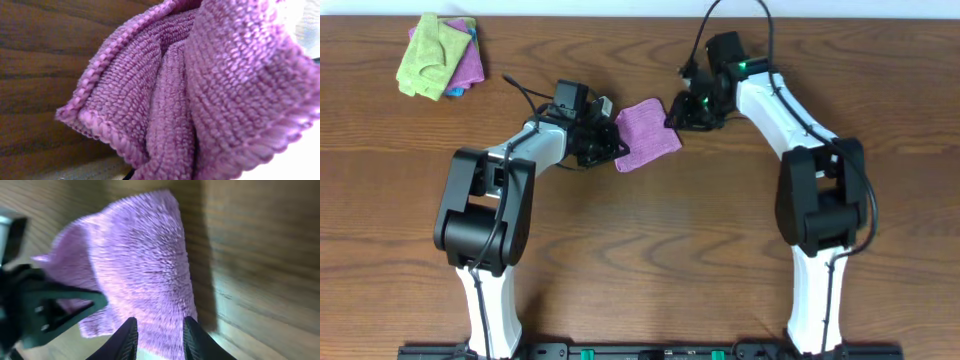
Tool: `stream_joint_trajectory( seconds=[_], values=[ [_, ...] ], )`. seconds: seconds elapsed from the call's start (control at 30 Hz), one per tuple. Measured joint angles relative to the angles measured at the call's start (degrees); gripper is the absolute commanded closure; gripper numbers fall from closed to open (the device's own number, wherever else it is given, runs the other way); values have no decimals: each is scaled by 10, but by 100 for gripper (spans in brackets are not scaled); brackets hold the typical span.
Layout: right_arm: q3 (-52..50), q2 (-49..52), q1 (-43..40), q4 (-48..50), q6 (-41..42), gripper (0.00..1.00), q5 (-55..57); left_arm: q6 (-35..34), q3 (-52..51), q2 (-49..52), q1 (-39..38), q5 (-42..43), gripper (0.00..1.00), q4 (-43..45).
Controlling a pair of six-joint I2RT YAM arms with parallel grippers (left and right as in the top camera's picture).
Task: Fold the cloth
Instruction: 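Lift the folded purple cloth with the left gripper as the right gripper releases, then carry the purple cloth with the left gripper to the top-left cloth stack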
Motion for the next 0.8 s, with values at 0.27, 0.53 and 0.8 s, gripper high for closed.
stream_joint_trajectory(
  seconds=[0.27, 0.53, 0.8],
  values=[
    [5, -98, -49, -24, -18, 69, 1, -25, 109, 4, 59, 1, 94, -8],
    [7, -120, -59, -60, -35, 70, 8, -92, 260, -104, 192, -40, 94, 21],
    [7, -121, -59, -70, -40, 70, 9, -160, 266, -99, 351, -47, 94, 33]
  ],
)
